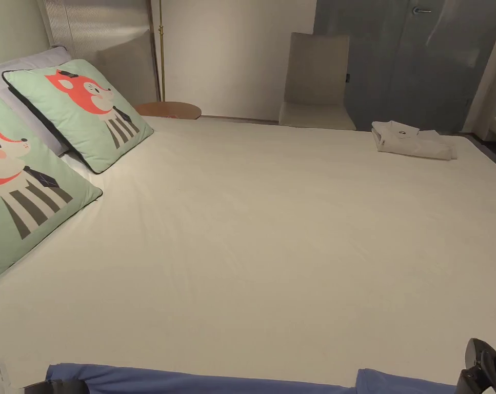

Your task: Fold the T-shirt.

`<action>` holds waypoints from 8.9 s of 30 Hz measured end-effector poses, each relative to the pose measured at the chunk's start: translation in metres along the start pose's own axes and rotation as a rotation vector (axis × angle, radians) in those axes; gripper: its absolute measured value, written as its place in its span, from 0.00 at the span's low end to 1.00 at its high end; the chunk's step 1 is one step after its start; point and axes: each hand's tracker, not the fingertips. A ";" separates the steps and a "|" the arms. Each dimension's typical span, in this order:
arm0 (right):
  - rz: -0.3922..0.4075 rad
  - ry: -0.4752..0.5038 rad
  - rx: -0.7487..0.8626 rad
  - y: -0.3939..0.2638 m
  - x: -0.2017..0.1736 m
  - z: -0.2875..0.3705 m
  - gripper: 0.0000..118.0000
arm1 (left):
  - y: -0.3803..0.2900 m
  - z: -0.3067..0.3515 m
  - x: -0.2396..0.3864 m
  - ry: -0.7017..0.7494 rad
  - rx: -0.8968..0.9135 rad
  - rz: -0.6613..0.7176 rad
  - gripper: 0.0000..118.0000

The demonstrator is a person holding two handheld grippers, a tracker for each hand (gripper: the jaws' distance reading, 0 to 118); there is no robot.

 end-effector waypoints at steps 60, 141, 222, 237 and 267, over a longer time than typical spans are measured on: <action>-0.124 -0.039 0.013 -0.004 0.064 0.023 0.00 | -0.175 -0.137 0.228 -0.127 0.021 -0.652 0.01; -0.206 -0.065 0.019 -0.011 0.090 0.034 0.00 | -0.178 -0.158 0.262 0.016 0.126 -0.695 0.02; -0.117 0.516 -0.697 -0.012 -0.020 -0.105 0.00 | -0.057 -0.123 0.060 -0.387 -0.277 0.128 0.14; -0.057 0.587 -0.649 0.013 -0.102 -0.110 0.00 | 0.072 0.056 -0.110 -0.078 0.015 0.239 0.14; -0.046 0.429 -0.492 0.018 -0.023 -0.067 0.00 | -0.036 -0.001 0.133 0.097 0.066 -0.284 0.00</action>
